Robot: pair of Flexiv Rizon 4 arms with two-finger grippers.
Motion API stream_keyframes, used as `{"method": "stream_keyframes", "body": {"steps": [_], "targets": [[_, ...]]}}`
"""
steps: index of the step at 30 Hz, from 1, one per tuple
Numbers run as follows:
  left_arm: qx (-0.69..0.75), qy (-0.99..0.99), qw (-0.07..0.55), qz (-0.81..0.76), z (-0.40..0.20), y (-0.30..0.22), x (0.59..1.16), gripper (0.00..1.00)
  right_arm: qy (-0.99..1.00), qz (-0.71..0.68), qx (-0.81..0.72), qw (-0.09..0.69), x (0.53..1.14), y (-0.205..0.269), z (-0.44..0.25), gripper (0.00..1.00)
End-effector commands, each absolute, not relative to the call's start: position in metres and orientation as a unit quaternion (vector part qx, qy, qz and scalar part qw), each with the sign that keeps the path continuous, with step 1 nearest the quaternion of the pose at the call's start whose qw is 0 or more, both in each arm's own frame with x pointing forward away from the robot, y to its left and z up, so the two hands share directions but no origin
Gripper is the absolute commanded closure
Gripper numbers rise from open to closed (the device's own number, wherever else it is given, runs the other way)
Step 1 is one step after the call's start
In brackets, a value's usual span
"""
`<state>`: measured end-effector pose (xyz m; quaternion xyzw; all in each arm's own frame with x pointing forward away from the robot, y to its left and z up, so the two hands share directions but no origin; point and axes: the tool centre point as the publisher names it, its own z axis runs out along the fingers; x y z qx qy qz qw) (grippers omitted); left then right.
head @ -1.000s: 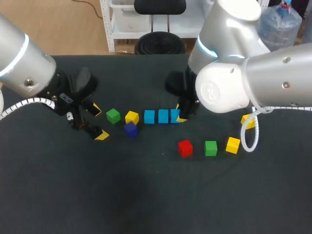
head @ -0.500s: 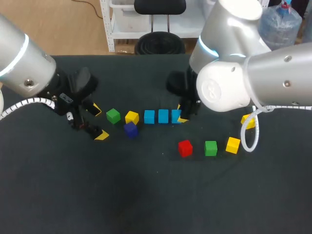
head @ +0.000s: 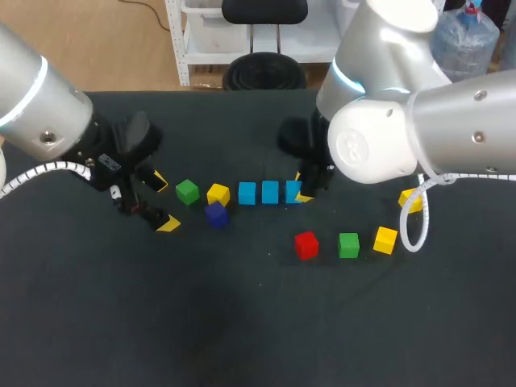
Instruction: Place the blue cubes, place green cubes on the blue cubes, place the yellow cubes on the green cubes, then place the red cubes on the yellow cubes, and place purple cube on the red cubes.
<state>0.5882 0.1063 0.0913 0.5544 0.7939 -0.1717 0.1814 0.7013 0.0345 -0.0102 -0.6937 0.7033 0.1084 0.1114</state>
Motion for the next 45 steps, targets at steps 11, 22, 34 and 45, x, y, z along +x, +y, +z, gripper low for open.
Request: {"method": "stream_keyframes", "body": {"steps": [11,22,34,45], "targets": [[0.555,0.793,0.181,-0.173,0.0910,0.1069,0.5893,0.00,0.702,0.111,-0.695,0.110,0.7001,0.0345,-0.0102,1.00],[0.555,0.793,0.181,-0.173,0.0910,0.1069,0.5893,0.00,0.701,0.113,-0.696,0.107,0.7003,0.0344,-0.0106,0.67],[0.555,0.793,0.181,-0.173,0.0910,0.1069,0.5893,0.00,0.702,0.113,-0.695,0.108,0.7000,0.0328,-0.0098,0.53],[0.555,0.793,0.181,-0.173,0.0910,0.1069,0.5893,0.00,0.705,0.109,-0.692,0.114,0.7013,0.0306,-0.0047,0.56]]}}
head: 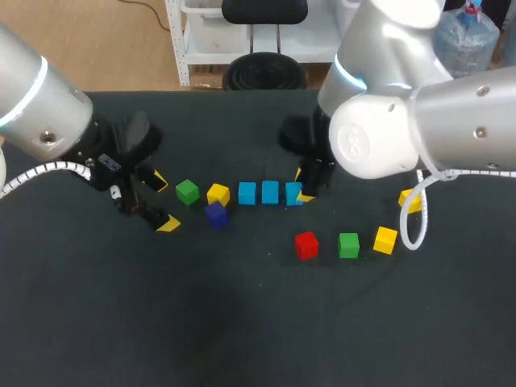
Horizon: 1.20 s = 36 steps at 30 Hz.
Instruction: Place the blue cubes, place green cubes on the blue cubes, place the yellow cubes on the green cubes, then place the red cubes on the yellow cubes, and place purple cube on the red cubes.
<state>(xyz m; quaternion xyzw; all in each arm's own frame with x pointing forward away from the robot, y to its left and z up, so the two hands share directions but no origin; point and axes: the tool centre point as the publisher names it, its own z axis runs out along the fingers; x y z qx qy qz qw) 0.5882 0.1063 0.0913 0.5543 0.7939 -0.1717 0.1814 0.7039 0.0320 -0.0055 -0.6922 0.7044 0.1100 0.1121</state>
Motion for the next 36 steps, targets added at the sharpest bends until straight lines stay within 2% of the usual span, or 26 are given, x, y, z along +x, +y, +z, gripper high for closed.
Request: {"method": "stream_keyframes", "body": {"steps": [1,36], "targets": [[0.555,0.793,0.181,-0.173,0.0910,0.1069,0.5893,0.00,0.705,0.109,-0.692,0.114,0.7011,0.0305,-0.0046,0.57],[0.555,0.793,0.181,-0.173,0.0910,0.1069,0.5893,0.00,0.702,0.111,-0.693,0.117,0.7057,0.0351,-0.0067,0.57]]}}
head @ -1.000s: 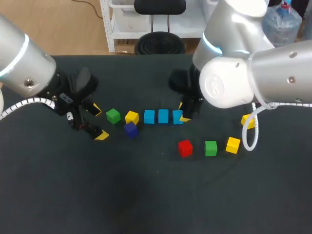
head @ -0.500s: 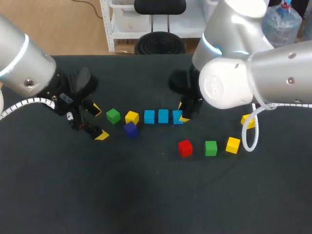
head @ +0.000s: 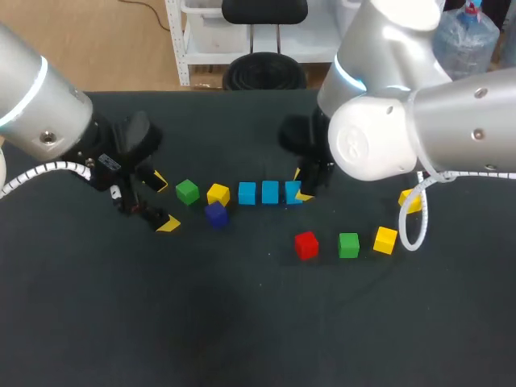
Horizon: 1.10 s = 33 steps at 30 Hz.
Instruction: Place the blue cubes, place green cubes on the blue cubes, place the yellow cubes on the green cubes, then place the red cubes on the yellow cubes, and place purple cube on the red cubes.
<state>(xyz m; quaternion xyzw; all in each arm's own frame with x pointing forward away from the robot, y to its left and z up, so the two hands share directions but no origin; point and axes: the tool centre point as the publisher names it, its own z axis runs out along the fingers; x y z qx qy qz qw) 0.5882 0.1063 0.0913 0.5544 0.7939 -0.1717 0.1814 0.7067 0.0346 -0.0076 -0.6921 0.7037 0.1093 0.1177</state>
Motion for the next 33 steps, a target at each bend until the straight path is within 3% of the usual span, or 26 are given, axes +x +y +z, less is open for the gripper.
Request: {"method": "stream_keyframes", "body": {"steps": [1,17,23,28,33], "targets": [[0.555,0.793,0.181,-0.173,0.091,0.107,0.589,0.00,0.702,0.111,-0.694,0.117,0.705,0.035,-0.006,0.57],[0.555,0.793,0.181,-0.173,0.091,0.107,0.589,0.00,0.702,0.115,-0.690,0.132,0.684,0.024,0.013,0.54],[0.555,0.793,0.181,-0.173,0.091,0.107,0.589,0.00,0.706,0.110,-0.687,0.137,0.670,0.012,0.025,0.64],[0.555,0.793,0.181,-0.173,0.091,0.107,0.589,0.00,0.708,0.113,-0.683,0.135,0.657,0.007,0.029,0.53],[0.555,0.793,0.181,-0.173,0.091,0.107,0.589,0.00,0.709,0.119,-0.682,0.133,0.643,0.003,0.031,0.52]]}}
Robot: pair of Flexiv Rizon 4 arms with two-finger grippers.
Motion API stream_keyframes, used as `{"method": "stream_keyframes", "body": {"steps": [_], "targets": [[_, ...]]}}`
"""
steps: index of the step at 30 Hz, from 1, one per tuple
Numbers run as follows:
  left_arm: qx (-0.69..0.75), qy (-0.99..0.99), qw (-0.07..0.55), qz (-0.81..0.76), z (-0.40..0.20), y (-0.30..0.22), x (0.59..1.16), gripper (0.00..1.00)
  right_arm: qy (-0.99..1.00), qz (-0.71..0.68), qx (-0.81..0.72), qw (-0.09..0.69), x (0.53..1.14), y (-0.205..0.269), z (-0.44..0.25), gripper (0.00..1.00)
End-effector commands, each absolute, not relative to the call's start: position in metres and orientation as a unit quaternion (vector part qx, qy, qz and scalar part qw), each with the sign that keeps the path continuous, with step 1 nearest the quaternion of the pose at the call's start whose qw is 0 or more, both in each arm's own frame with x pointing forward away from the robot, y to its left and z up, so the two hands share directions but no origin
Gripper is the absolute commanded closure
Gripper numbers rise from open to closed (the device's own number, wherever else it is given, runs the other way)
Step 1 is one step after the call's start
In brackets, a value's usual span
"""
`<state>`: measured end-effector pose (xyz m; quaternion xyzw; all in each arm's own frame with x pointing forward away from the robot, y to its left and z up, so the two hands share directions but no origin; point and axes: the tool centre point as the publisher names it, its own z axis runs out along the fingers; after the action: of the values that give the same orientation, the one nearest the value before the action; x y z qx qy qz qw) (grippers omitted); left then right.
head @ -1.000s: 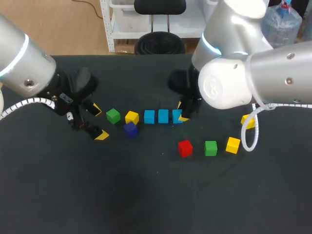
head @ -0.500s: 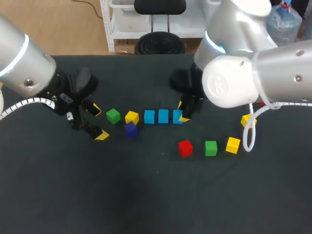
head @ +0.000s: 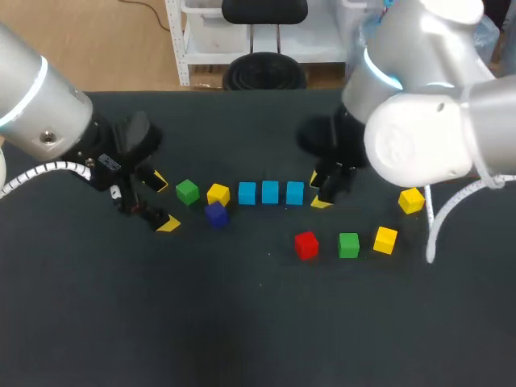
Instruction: Place the blue cubes, place green cubes on the blue cubes, place the yellow cubes on the green cubes, then place the red cubes on the yellow cubes, and place purple cube on the red cubes.
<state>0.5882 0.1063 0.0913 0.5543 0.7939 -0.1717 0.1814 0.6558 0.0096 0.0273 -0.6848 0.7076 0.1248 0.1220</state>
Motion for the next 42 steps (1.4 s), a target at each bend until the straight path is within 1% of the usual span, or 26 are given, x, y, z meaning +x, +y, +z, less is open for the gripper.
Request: {"method": "stream_keyframes", "body": {"steps": [1,6,9,10,12,14,16,18,20,25,26,27,31,33,34,37,38,42], "targets": [[0.555,0.793,0.181,-0.173,0.091,0.107,0.589,0.00,0.709,0.120,-0.682,0.133,0.640,0.003,0.031,0.53],[0.555,0.793,0.181,-0.173,0.091,0.107,0.589,0.00,0.709,0.123,-0.682,0.132,0.630,-0.002,0.034,0.53],[0.555,0.793,0.181,-0.173,0.091,0.107,0.589,0.00,0.707,0.124,-0.684,0.131,0.623,-0.008,0.039,0.51],[0.555,0.793,0.181,-0.173,0.091,0.107,0.589,0.00,0.706,0.124,-0.685,0.130,0.621,-0.010,0.040,0.48],[0.555,0.793,0.181,-0.173,0.091,0.107,0.589,0.00,0.705,0.124,-0.687,0.124,0.617,-0.015,0.042,0.50],[0.555,0.793,0.181,-0.173,0.091,0.107,0.589,0.00,0.704,0.123,-0.689,0.118,0.612,-0.019,0.042,0.49],[0.555,0.793,0.181,-0.173,0.091,0.107,0.589,0.00,0.704,0.124,-0.691,0.109,0.607,-0.023,0.040,0.50],[0.555,0.793,0.181,-0.173,0.091,0.107,0.589,0.00,0.703,0.126,-0.693,0.101,0.601,-0.026,0.040,0.49],[0.555,0.793,0.181,-0.173,0.091,0.107,0.589,0.00,0.700,0.127,-0.696,0.095,0.595,-0.029,0.040,0.50],[0.555,0.793,0.181,-0.173,0.091,0.107,0.589,0.00,0.694,0.124,-0.705,0.079,0.581,-0.035,0.037,0.44],[0.555,0.793,0.181,-0.173,0.091,0.107,0.589,0.00,0.693,0.123,-0.706,0.076,0.578,-0.037,0.037,0.33],[0.555,0.793,0.181,-0.173,0.091,0.107,0.589,0.00,0.693,0.123,-0.706,0.074,0.576,-0.038,0.036,0.26],[0.555,0.793,0.181,-0.173,0.091,0.107,0.589,0.00,0.696,0.116,-0.706,0.067,0.572,-0.045,0.033,0.36],[0.555,0.793,0.181,-0.173,0.091,0.107,0.589,0.00,0.698,0.115,-0.704,0.065,0.571,-0.048,0.031,0.35],[0.555,0.793,0.181,-0.173,0.091,0.107,0.589,0.00,0.699,0.116,-0.703,0.063,0.571,-0.049,0.030,0.29],[0.555,0.793,0.181,-0.173,0.091,0.107,0.589,0.00,0.699,0.117,-0.703,0.060,0.569,-0.049,0.028,0.22],[0.555,0.793,0.181,-0.173,0.091,0.107,0.589,0.00,0.698,0.116,-0.704,0.058,0.568,-0.049,0.026,0.21],[0.555,0.793,0.181,-0.173,0.091,0.107,0.589,0.00,0.698,0.119,-0.705,0.052,0.569,-0.049,0.019,0.21]]}}
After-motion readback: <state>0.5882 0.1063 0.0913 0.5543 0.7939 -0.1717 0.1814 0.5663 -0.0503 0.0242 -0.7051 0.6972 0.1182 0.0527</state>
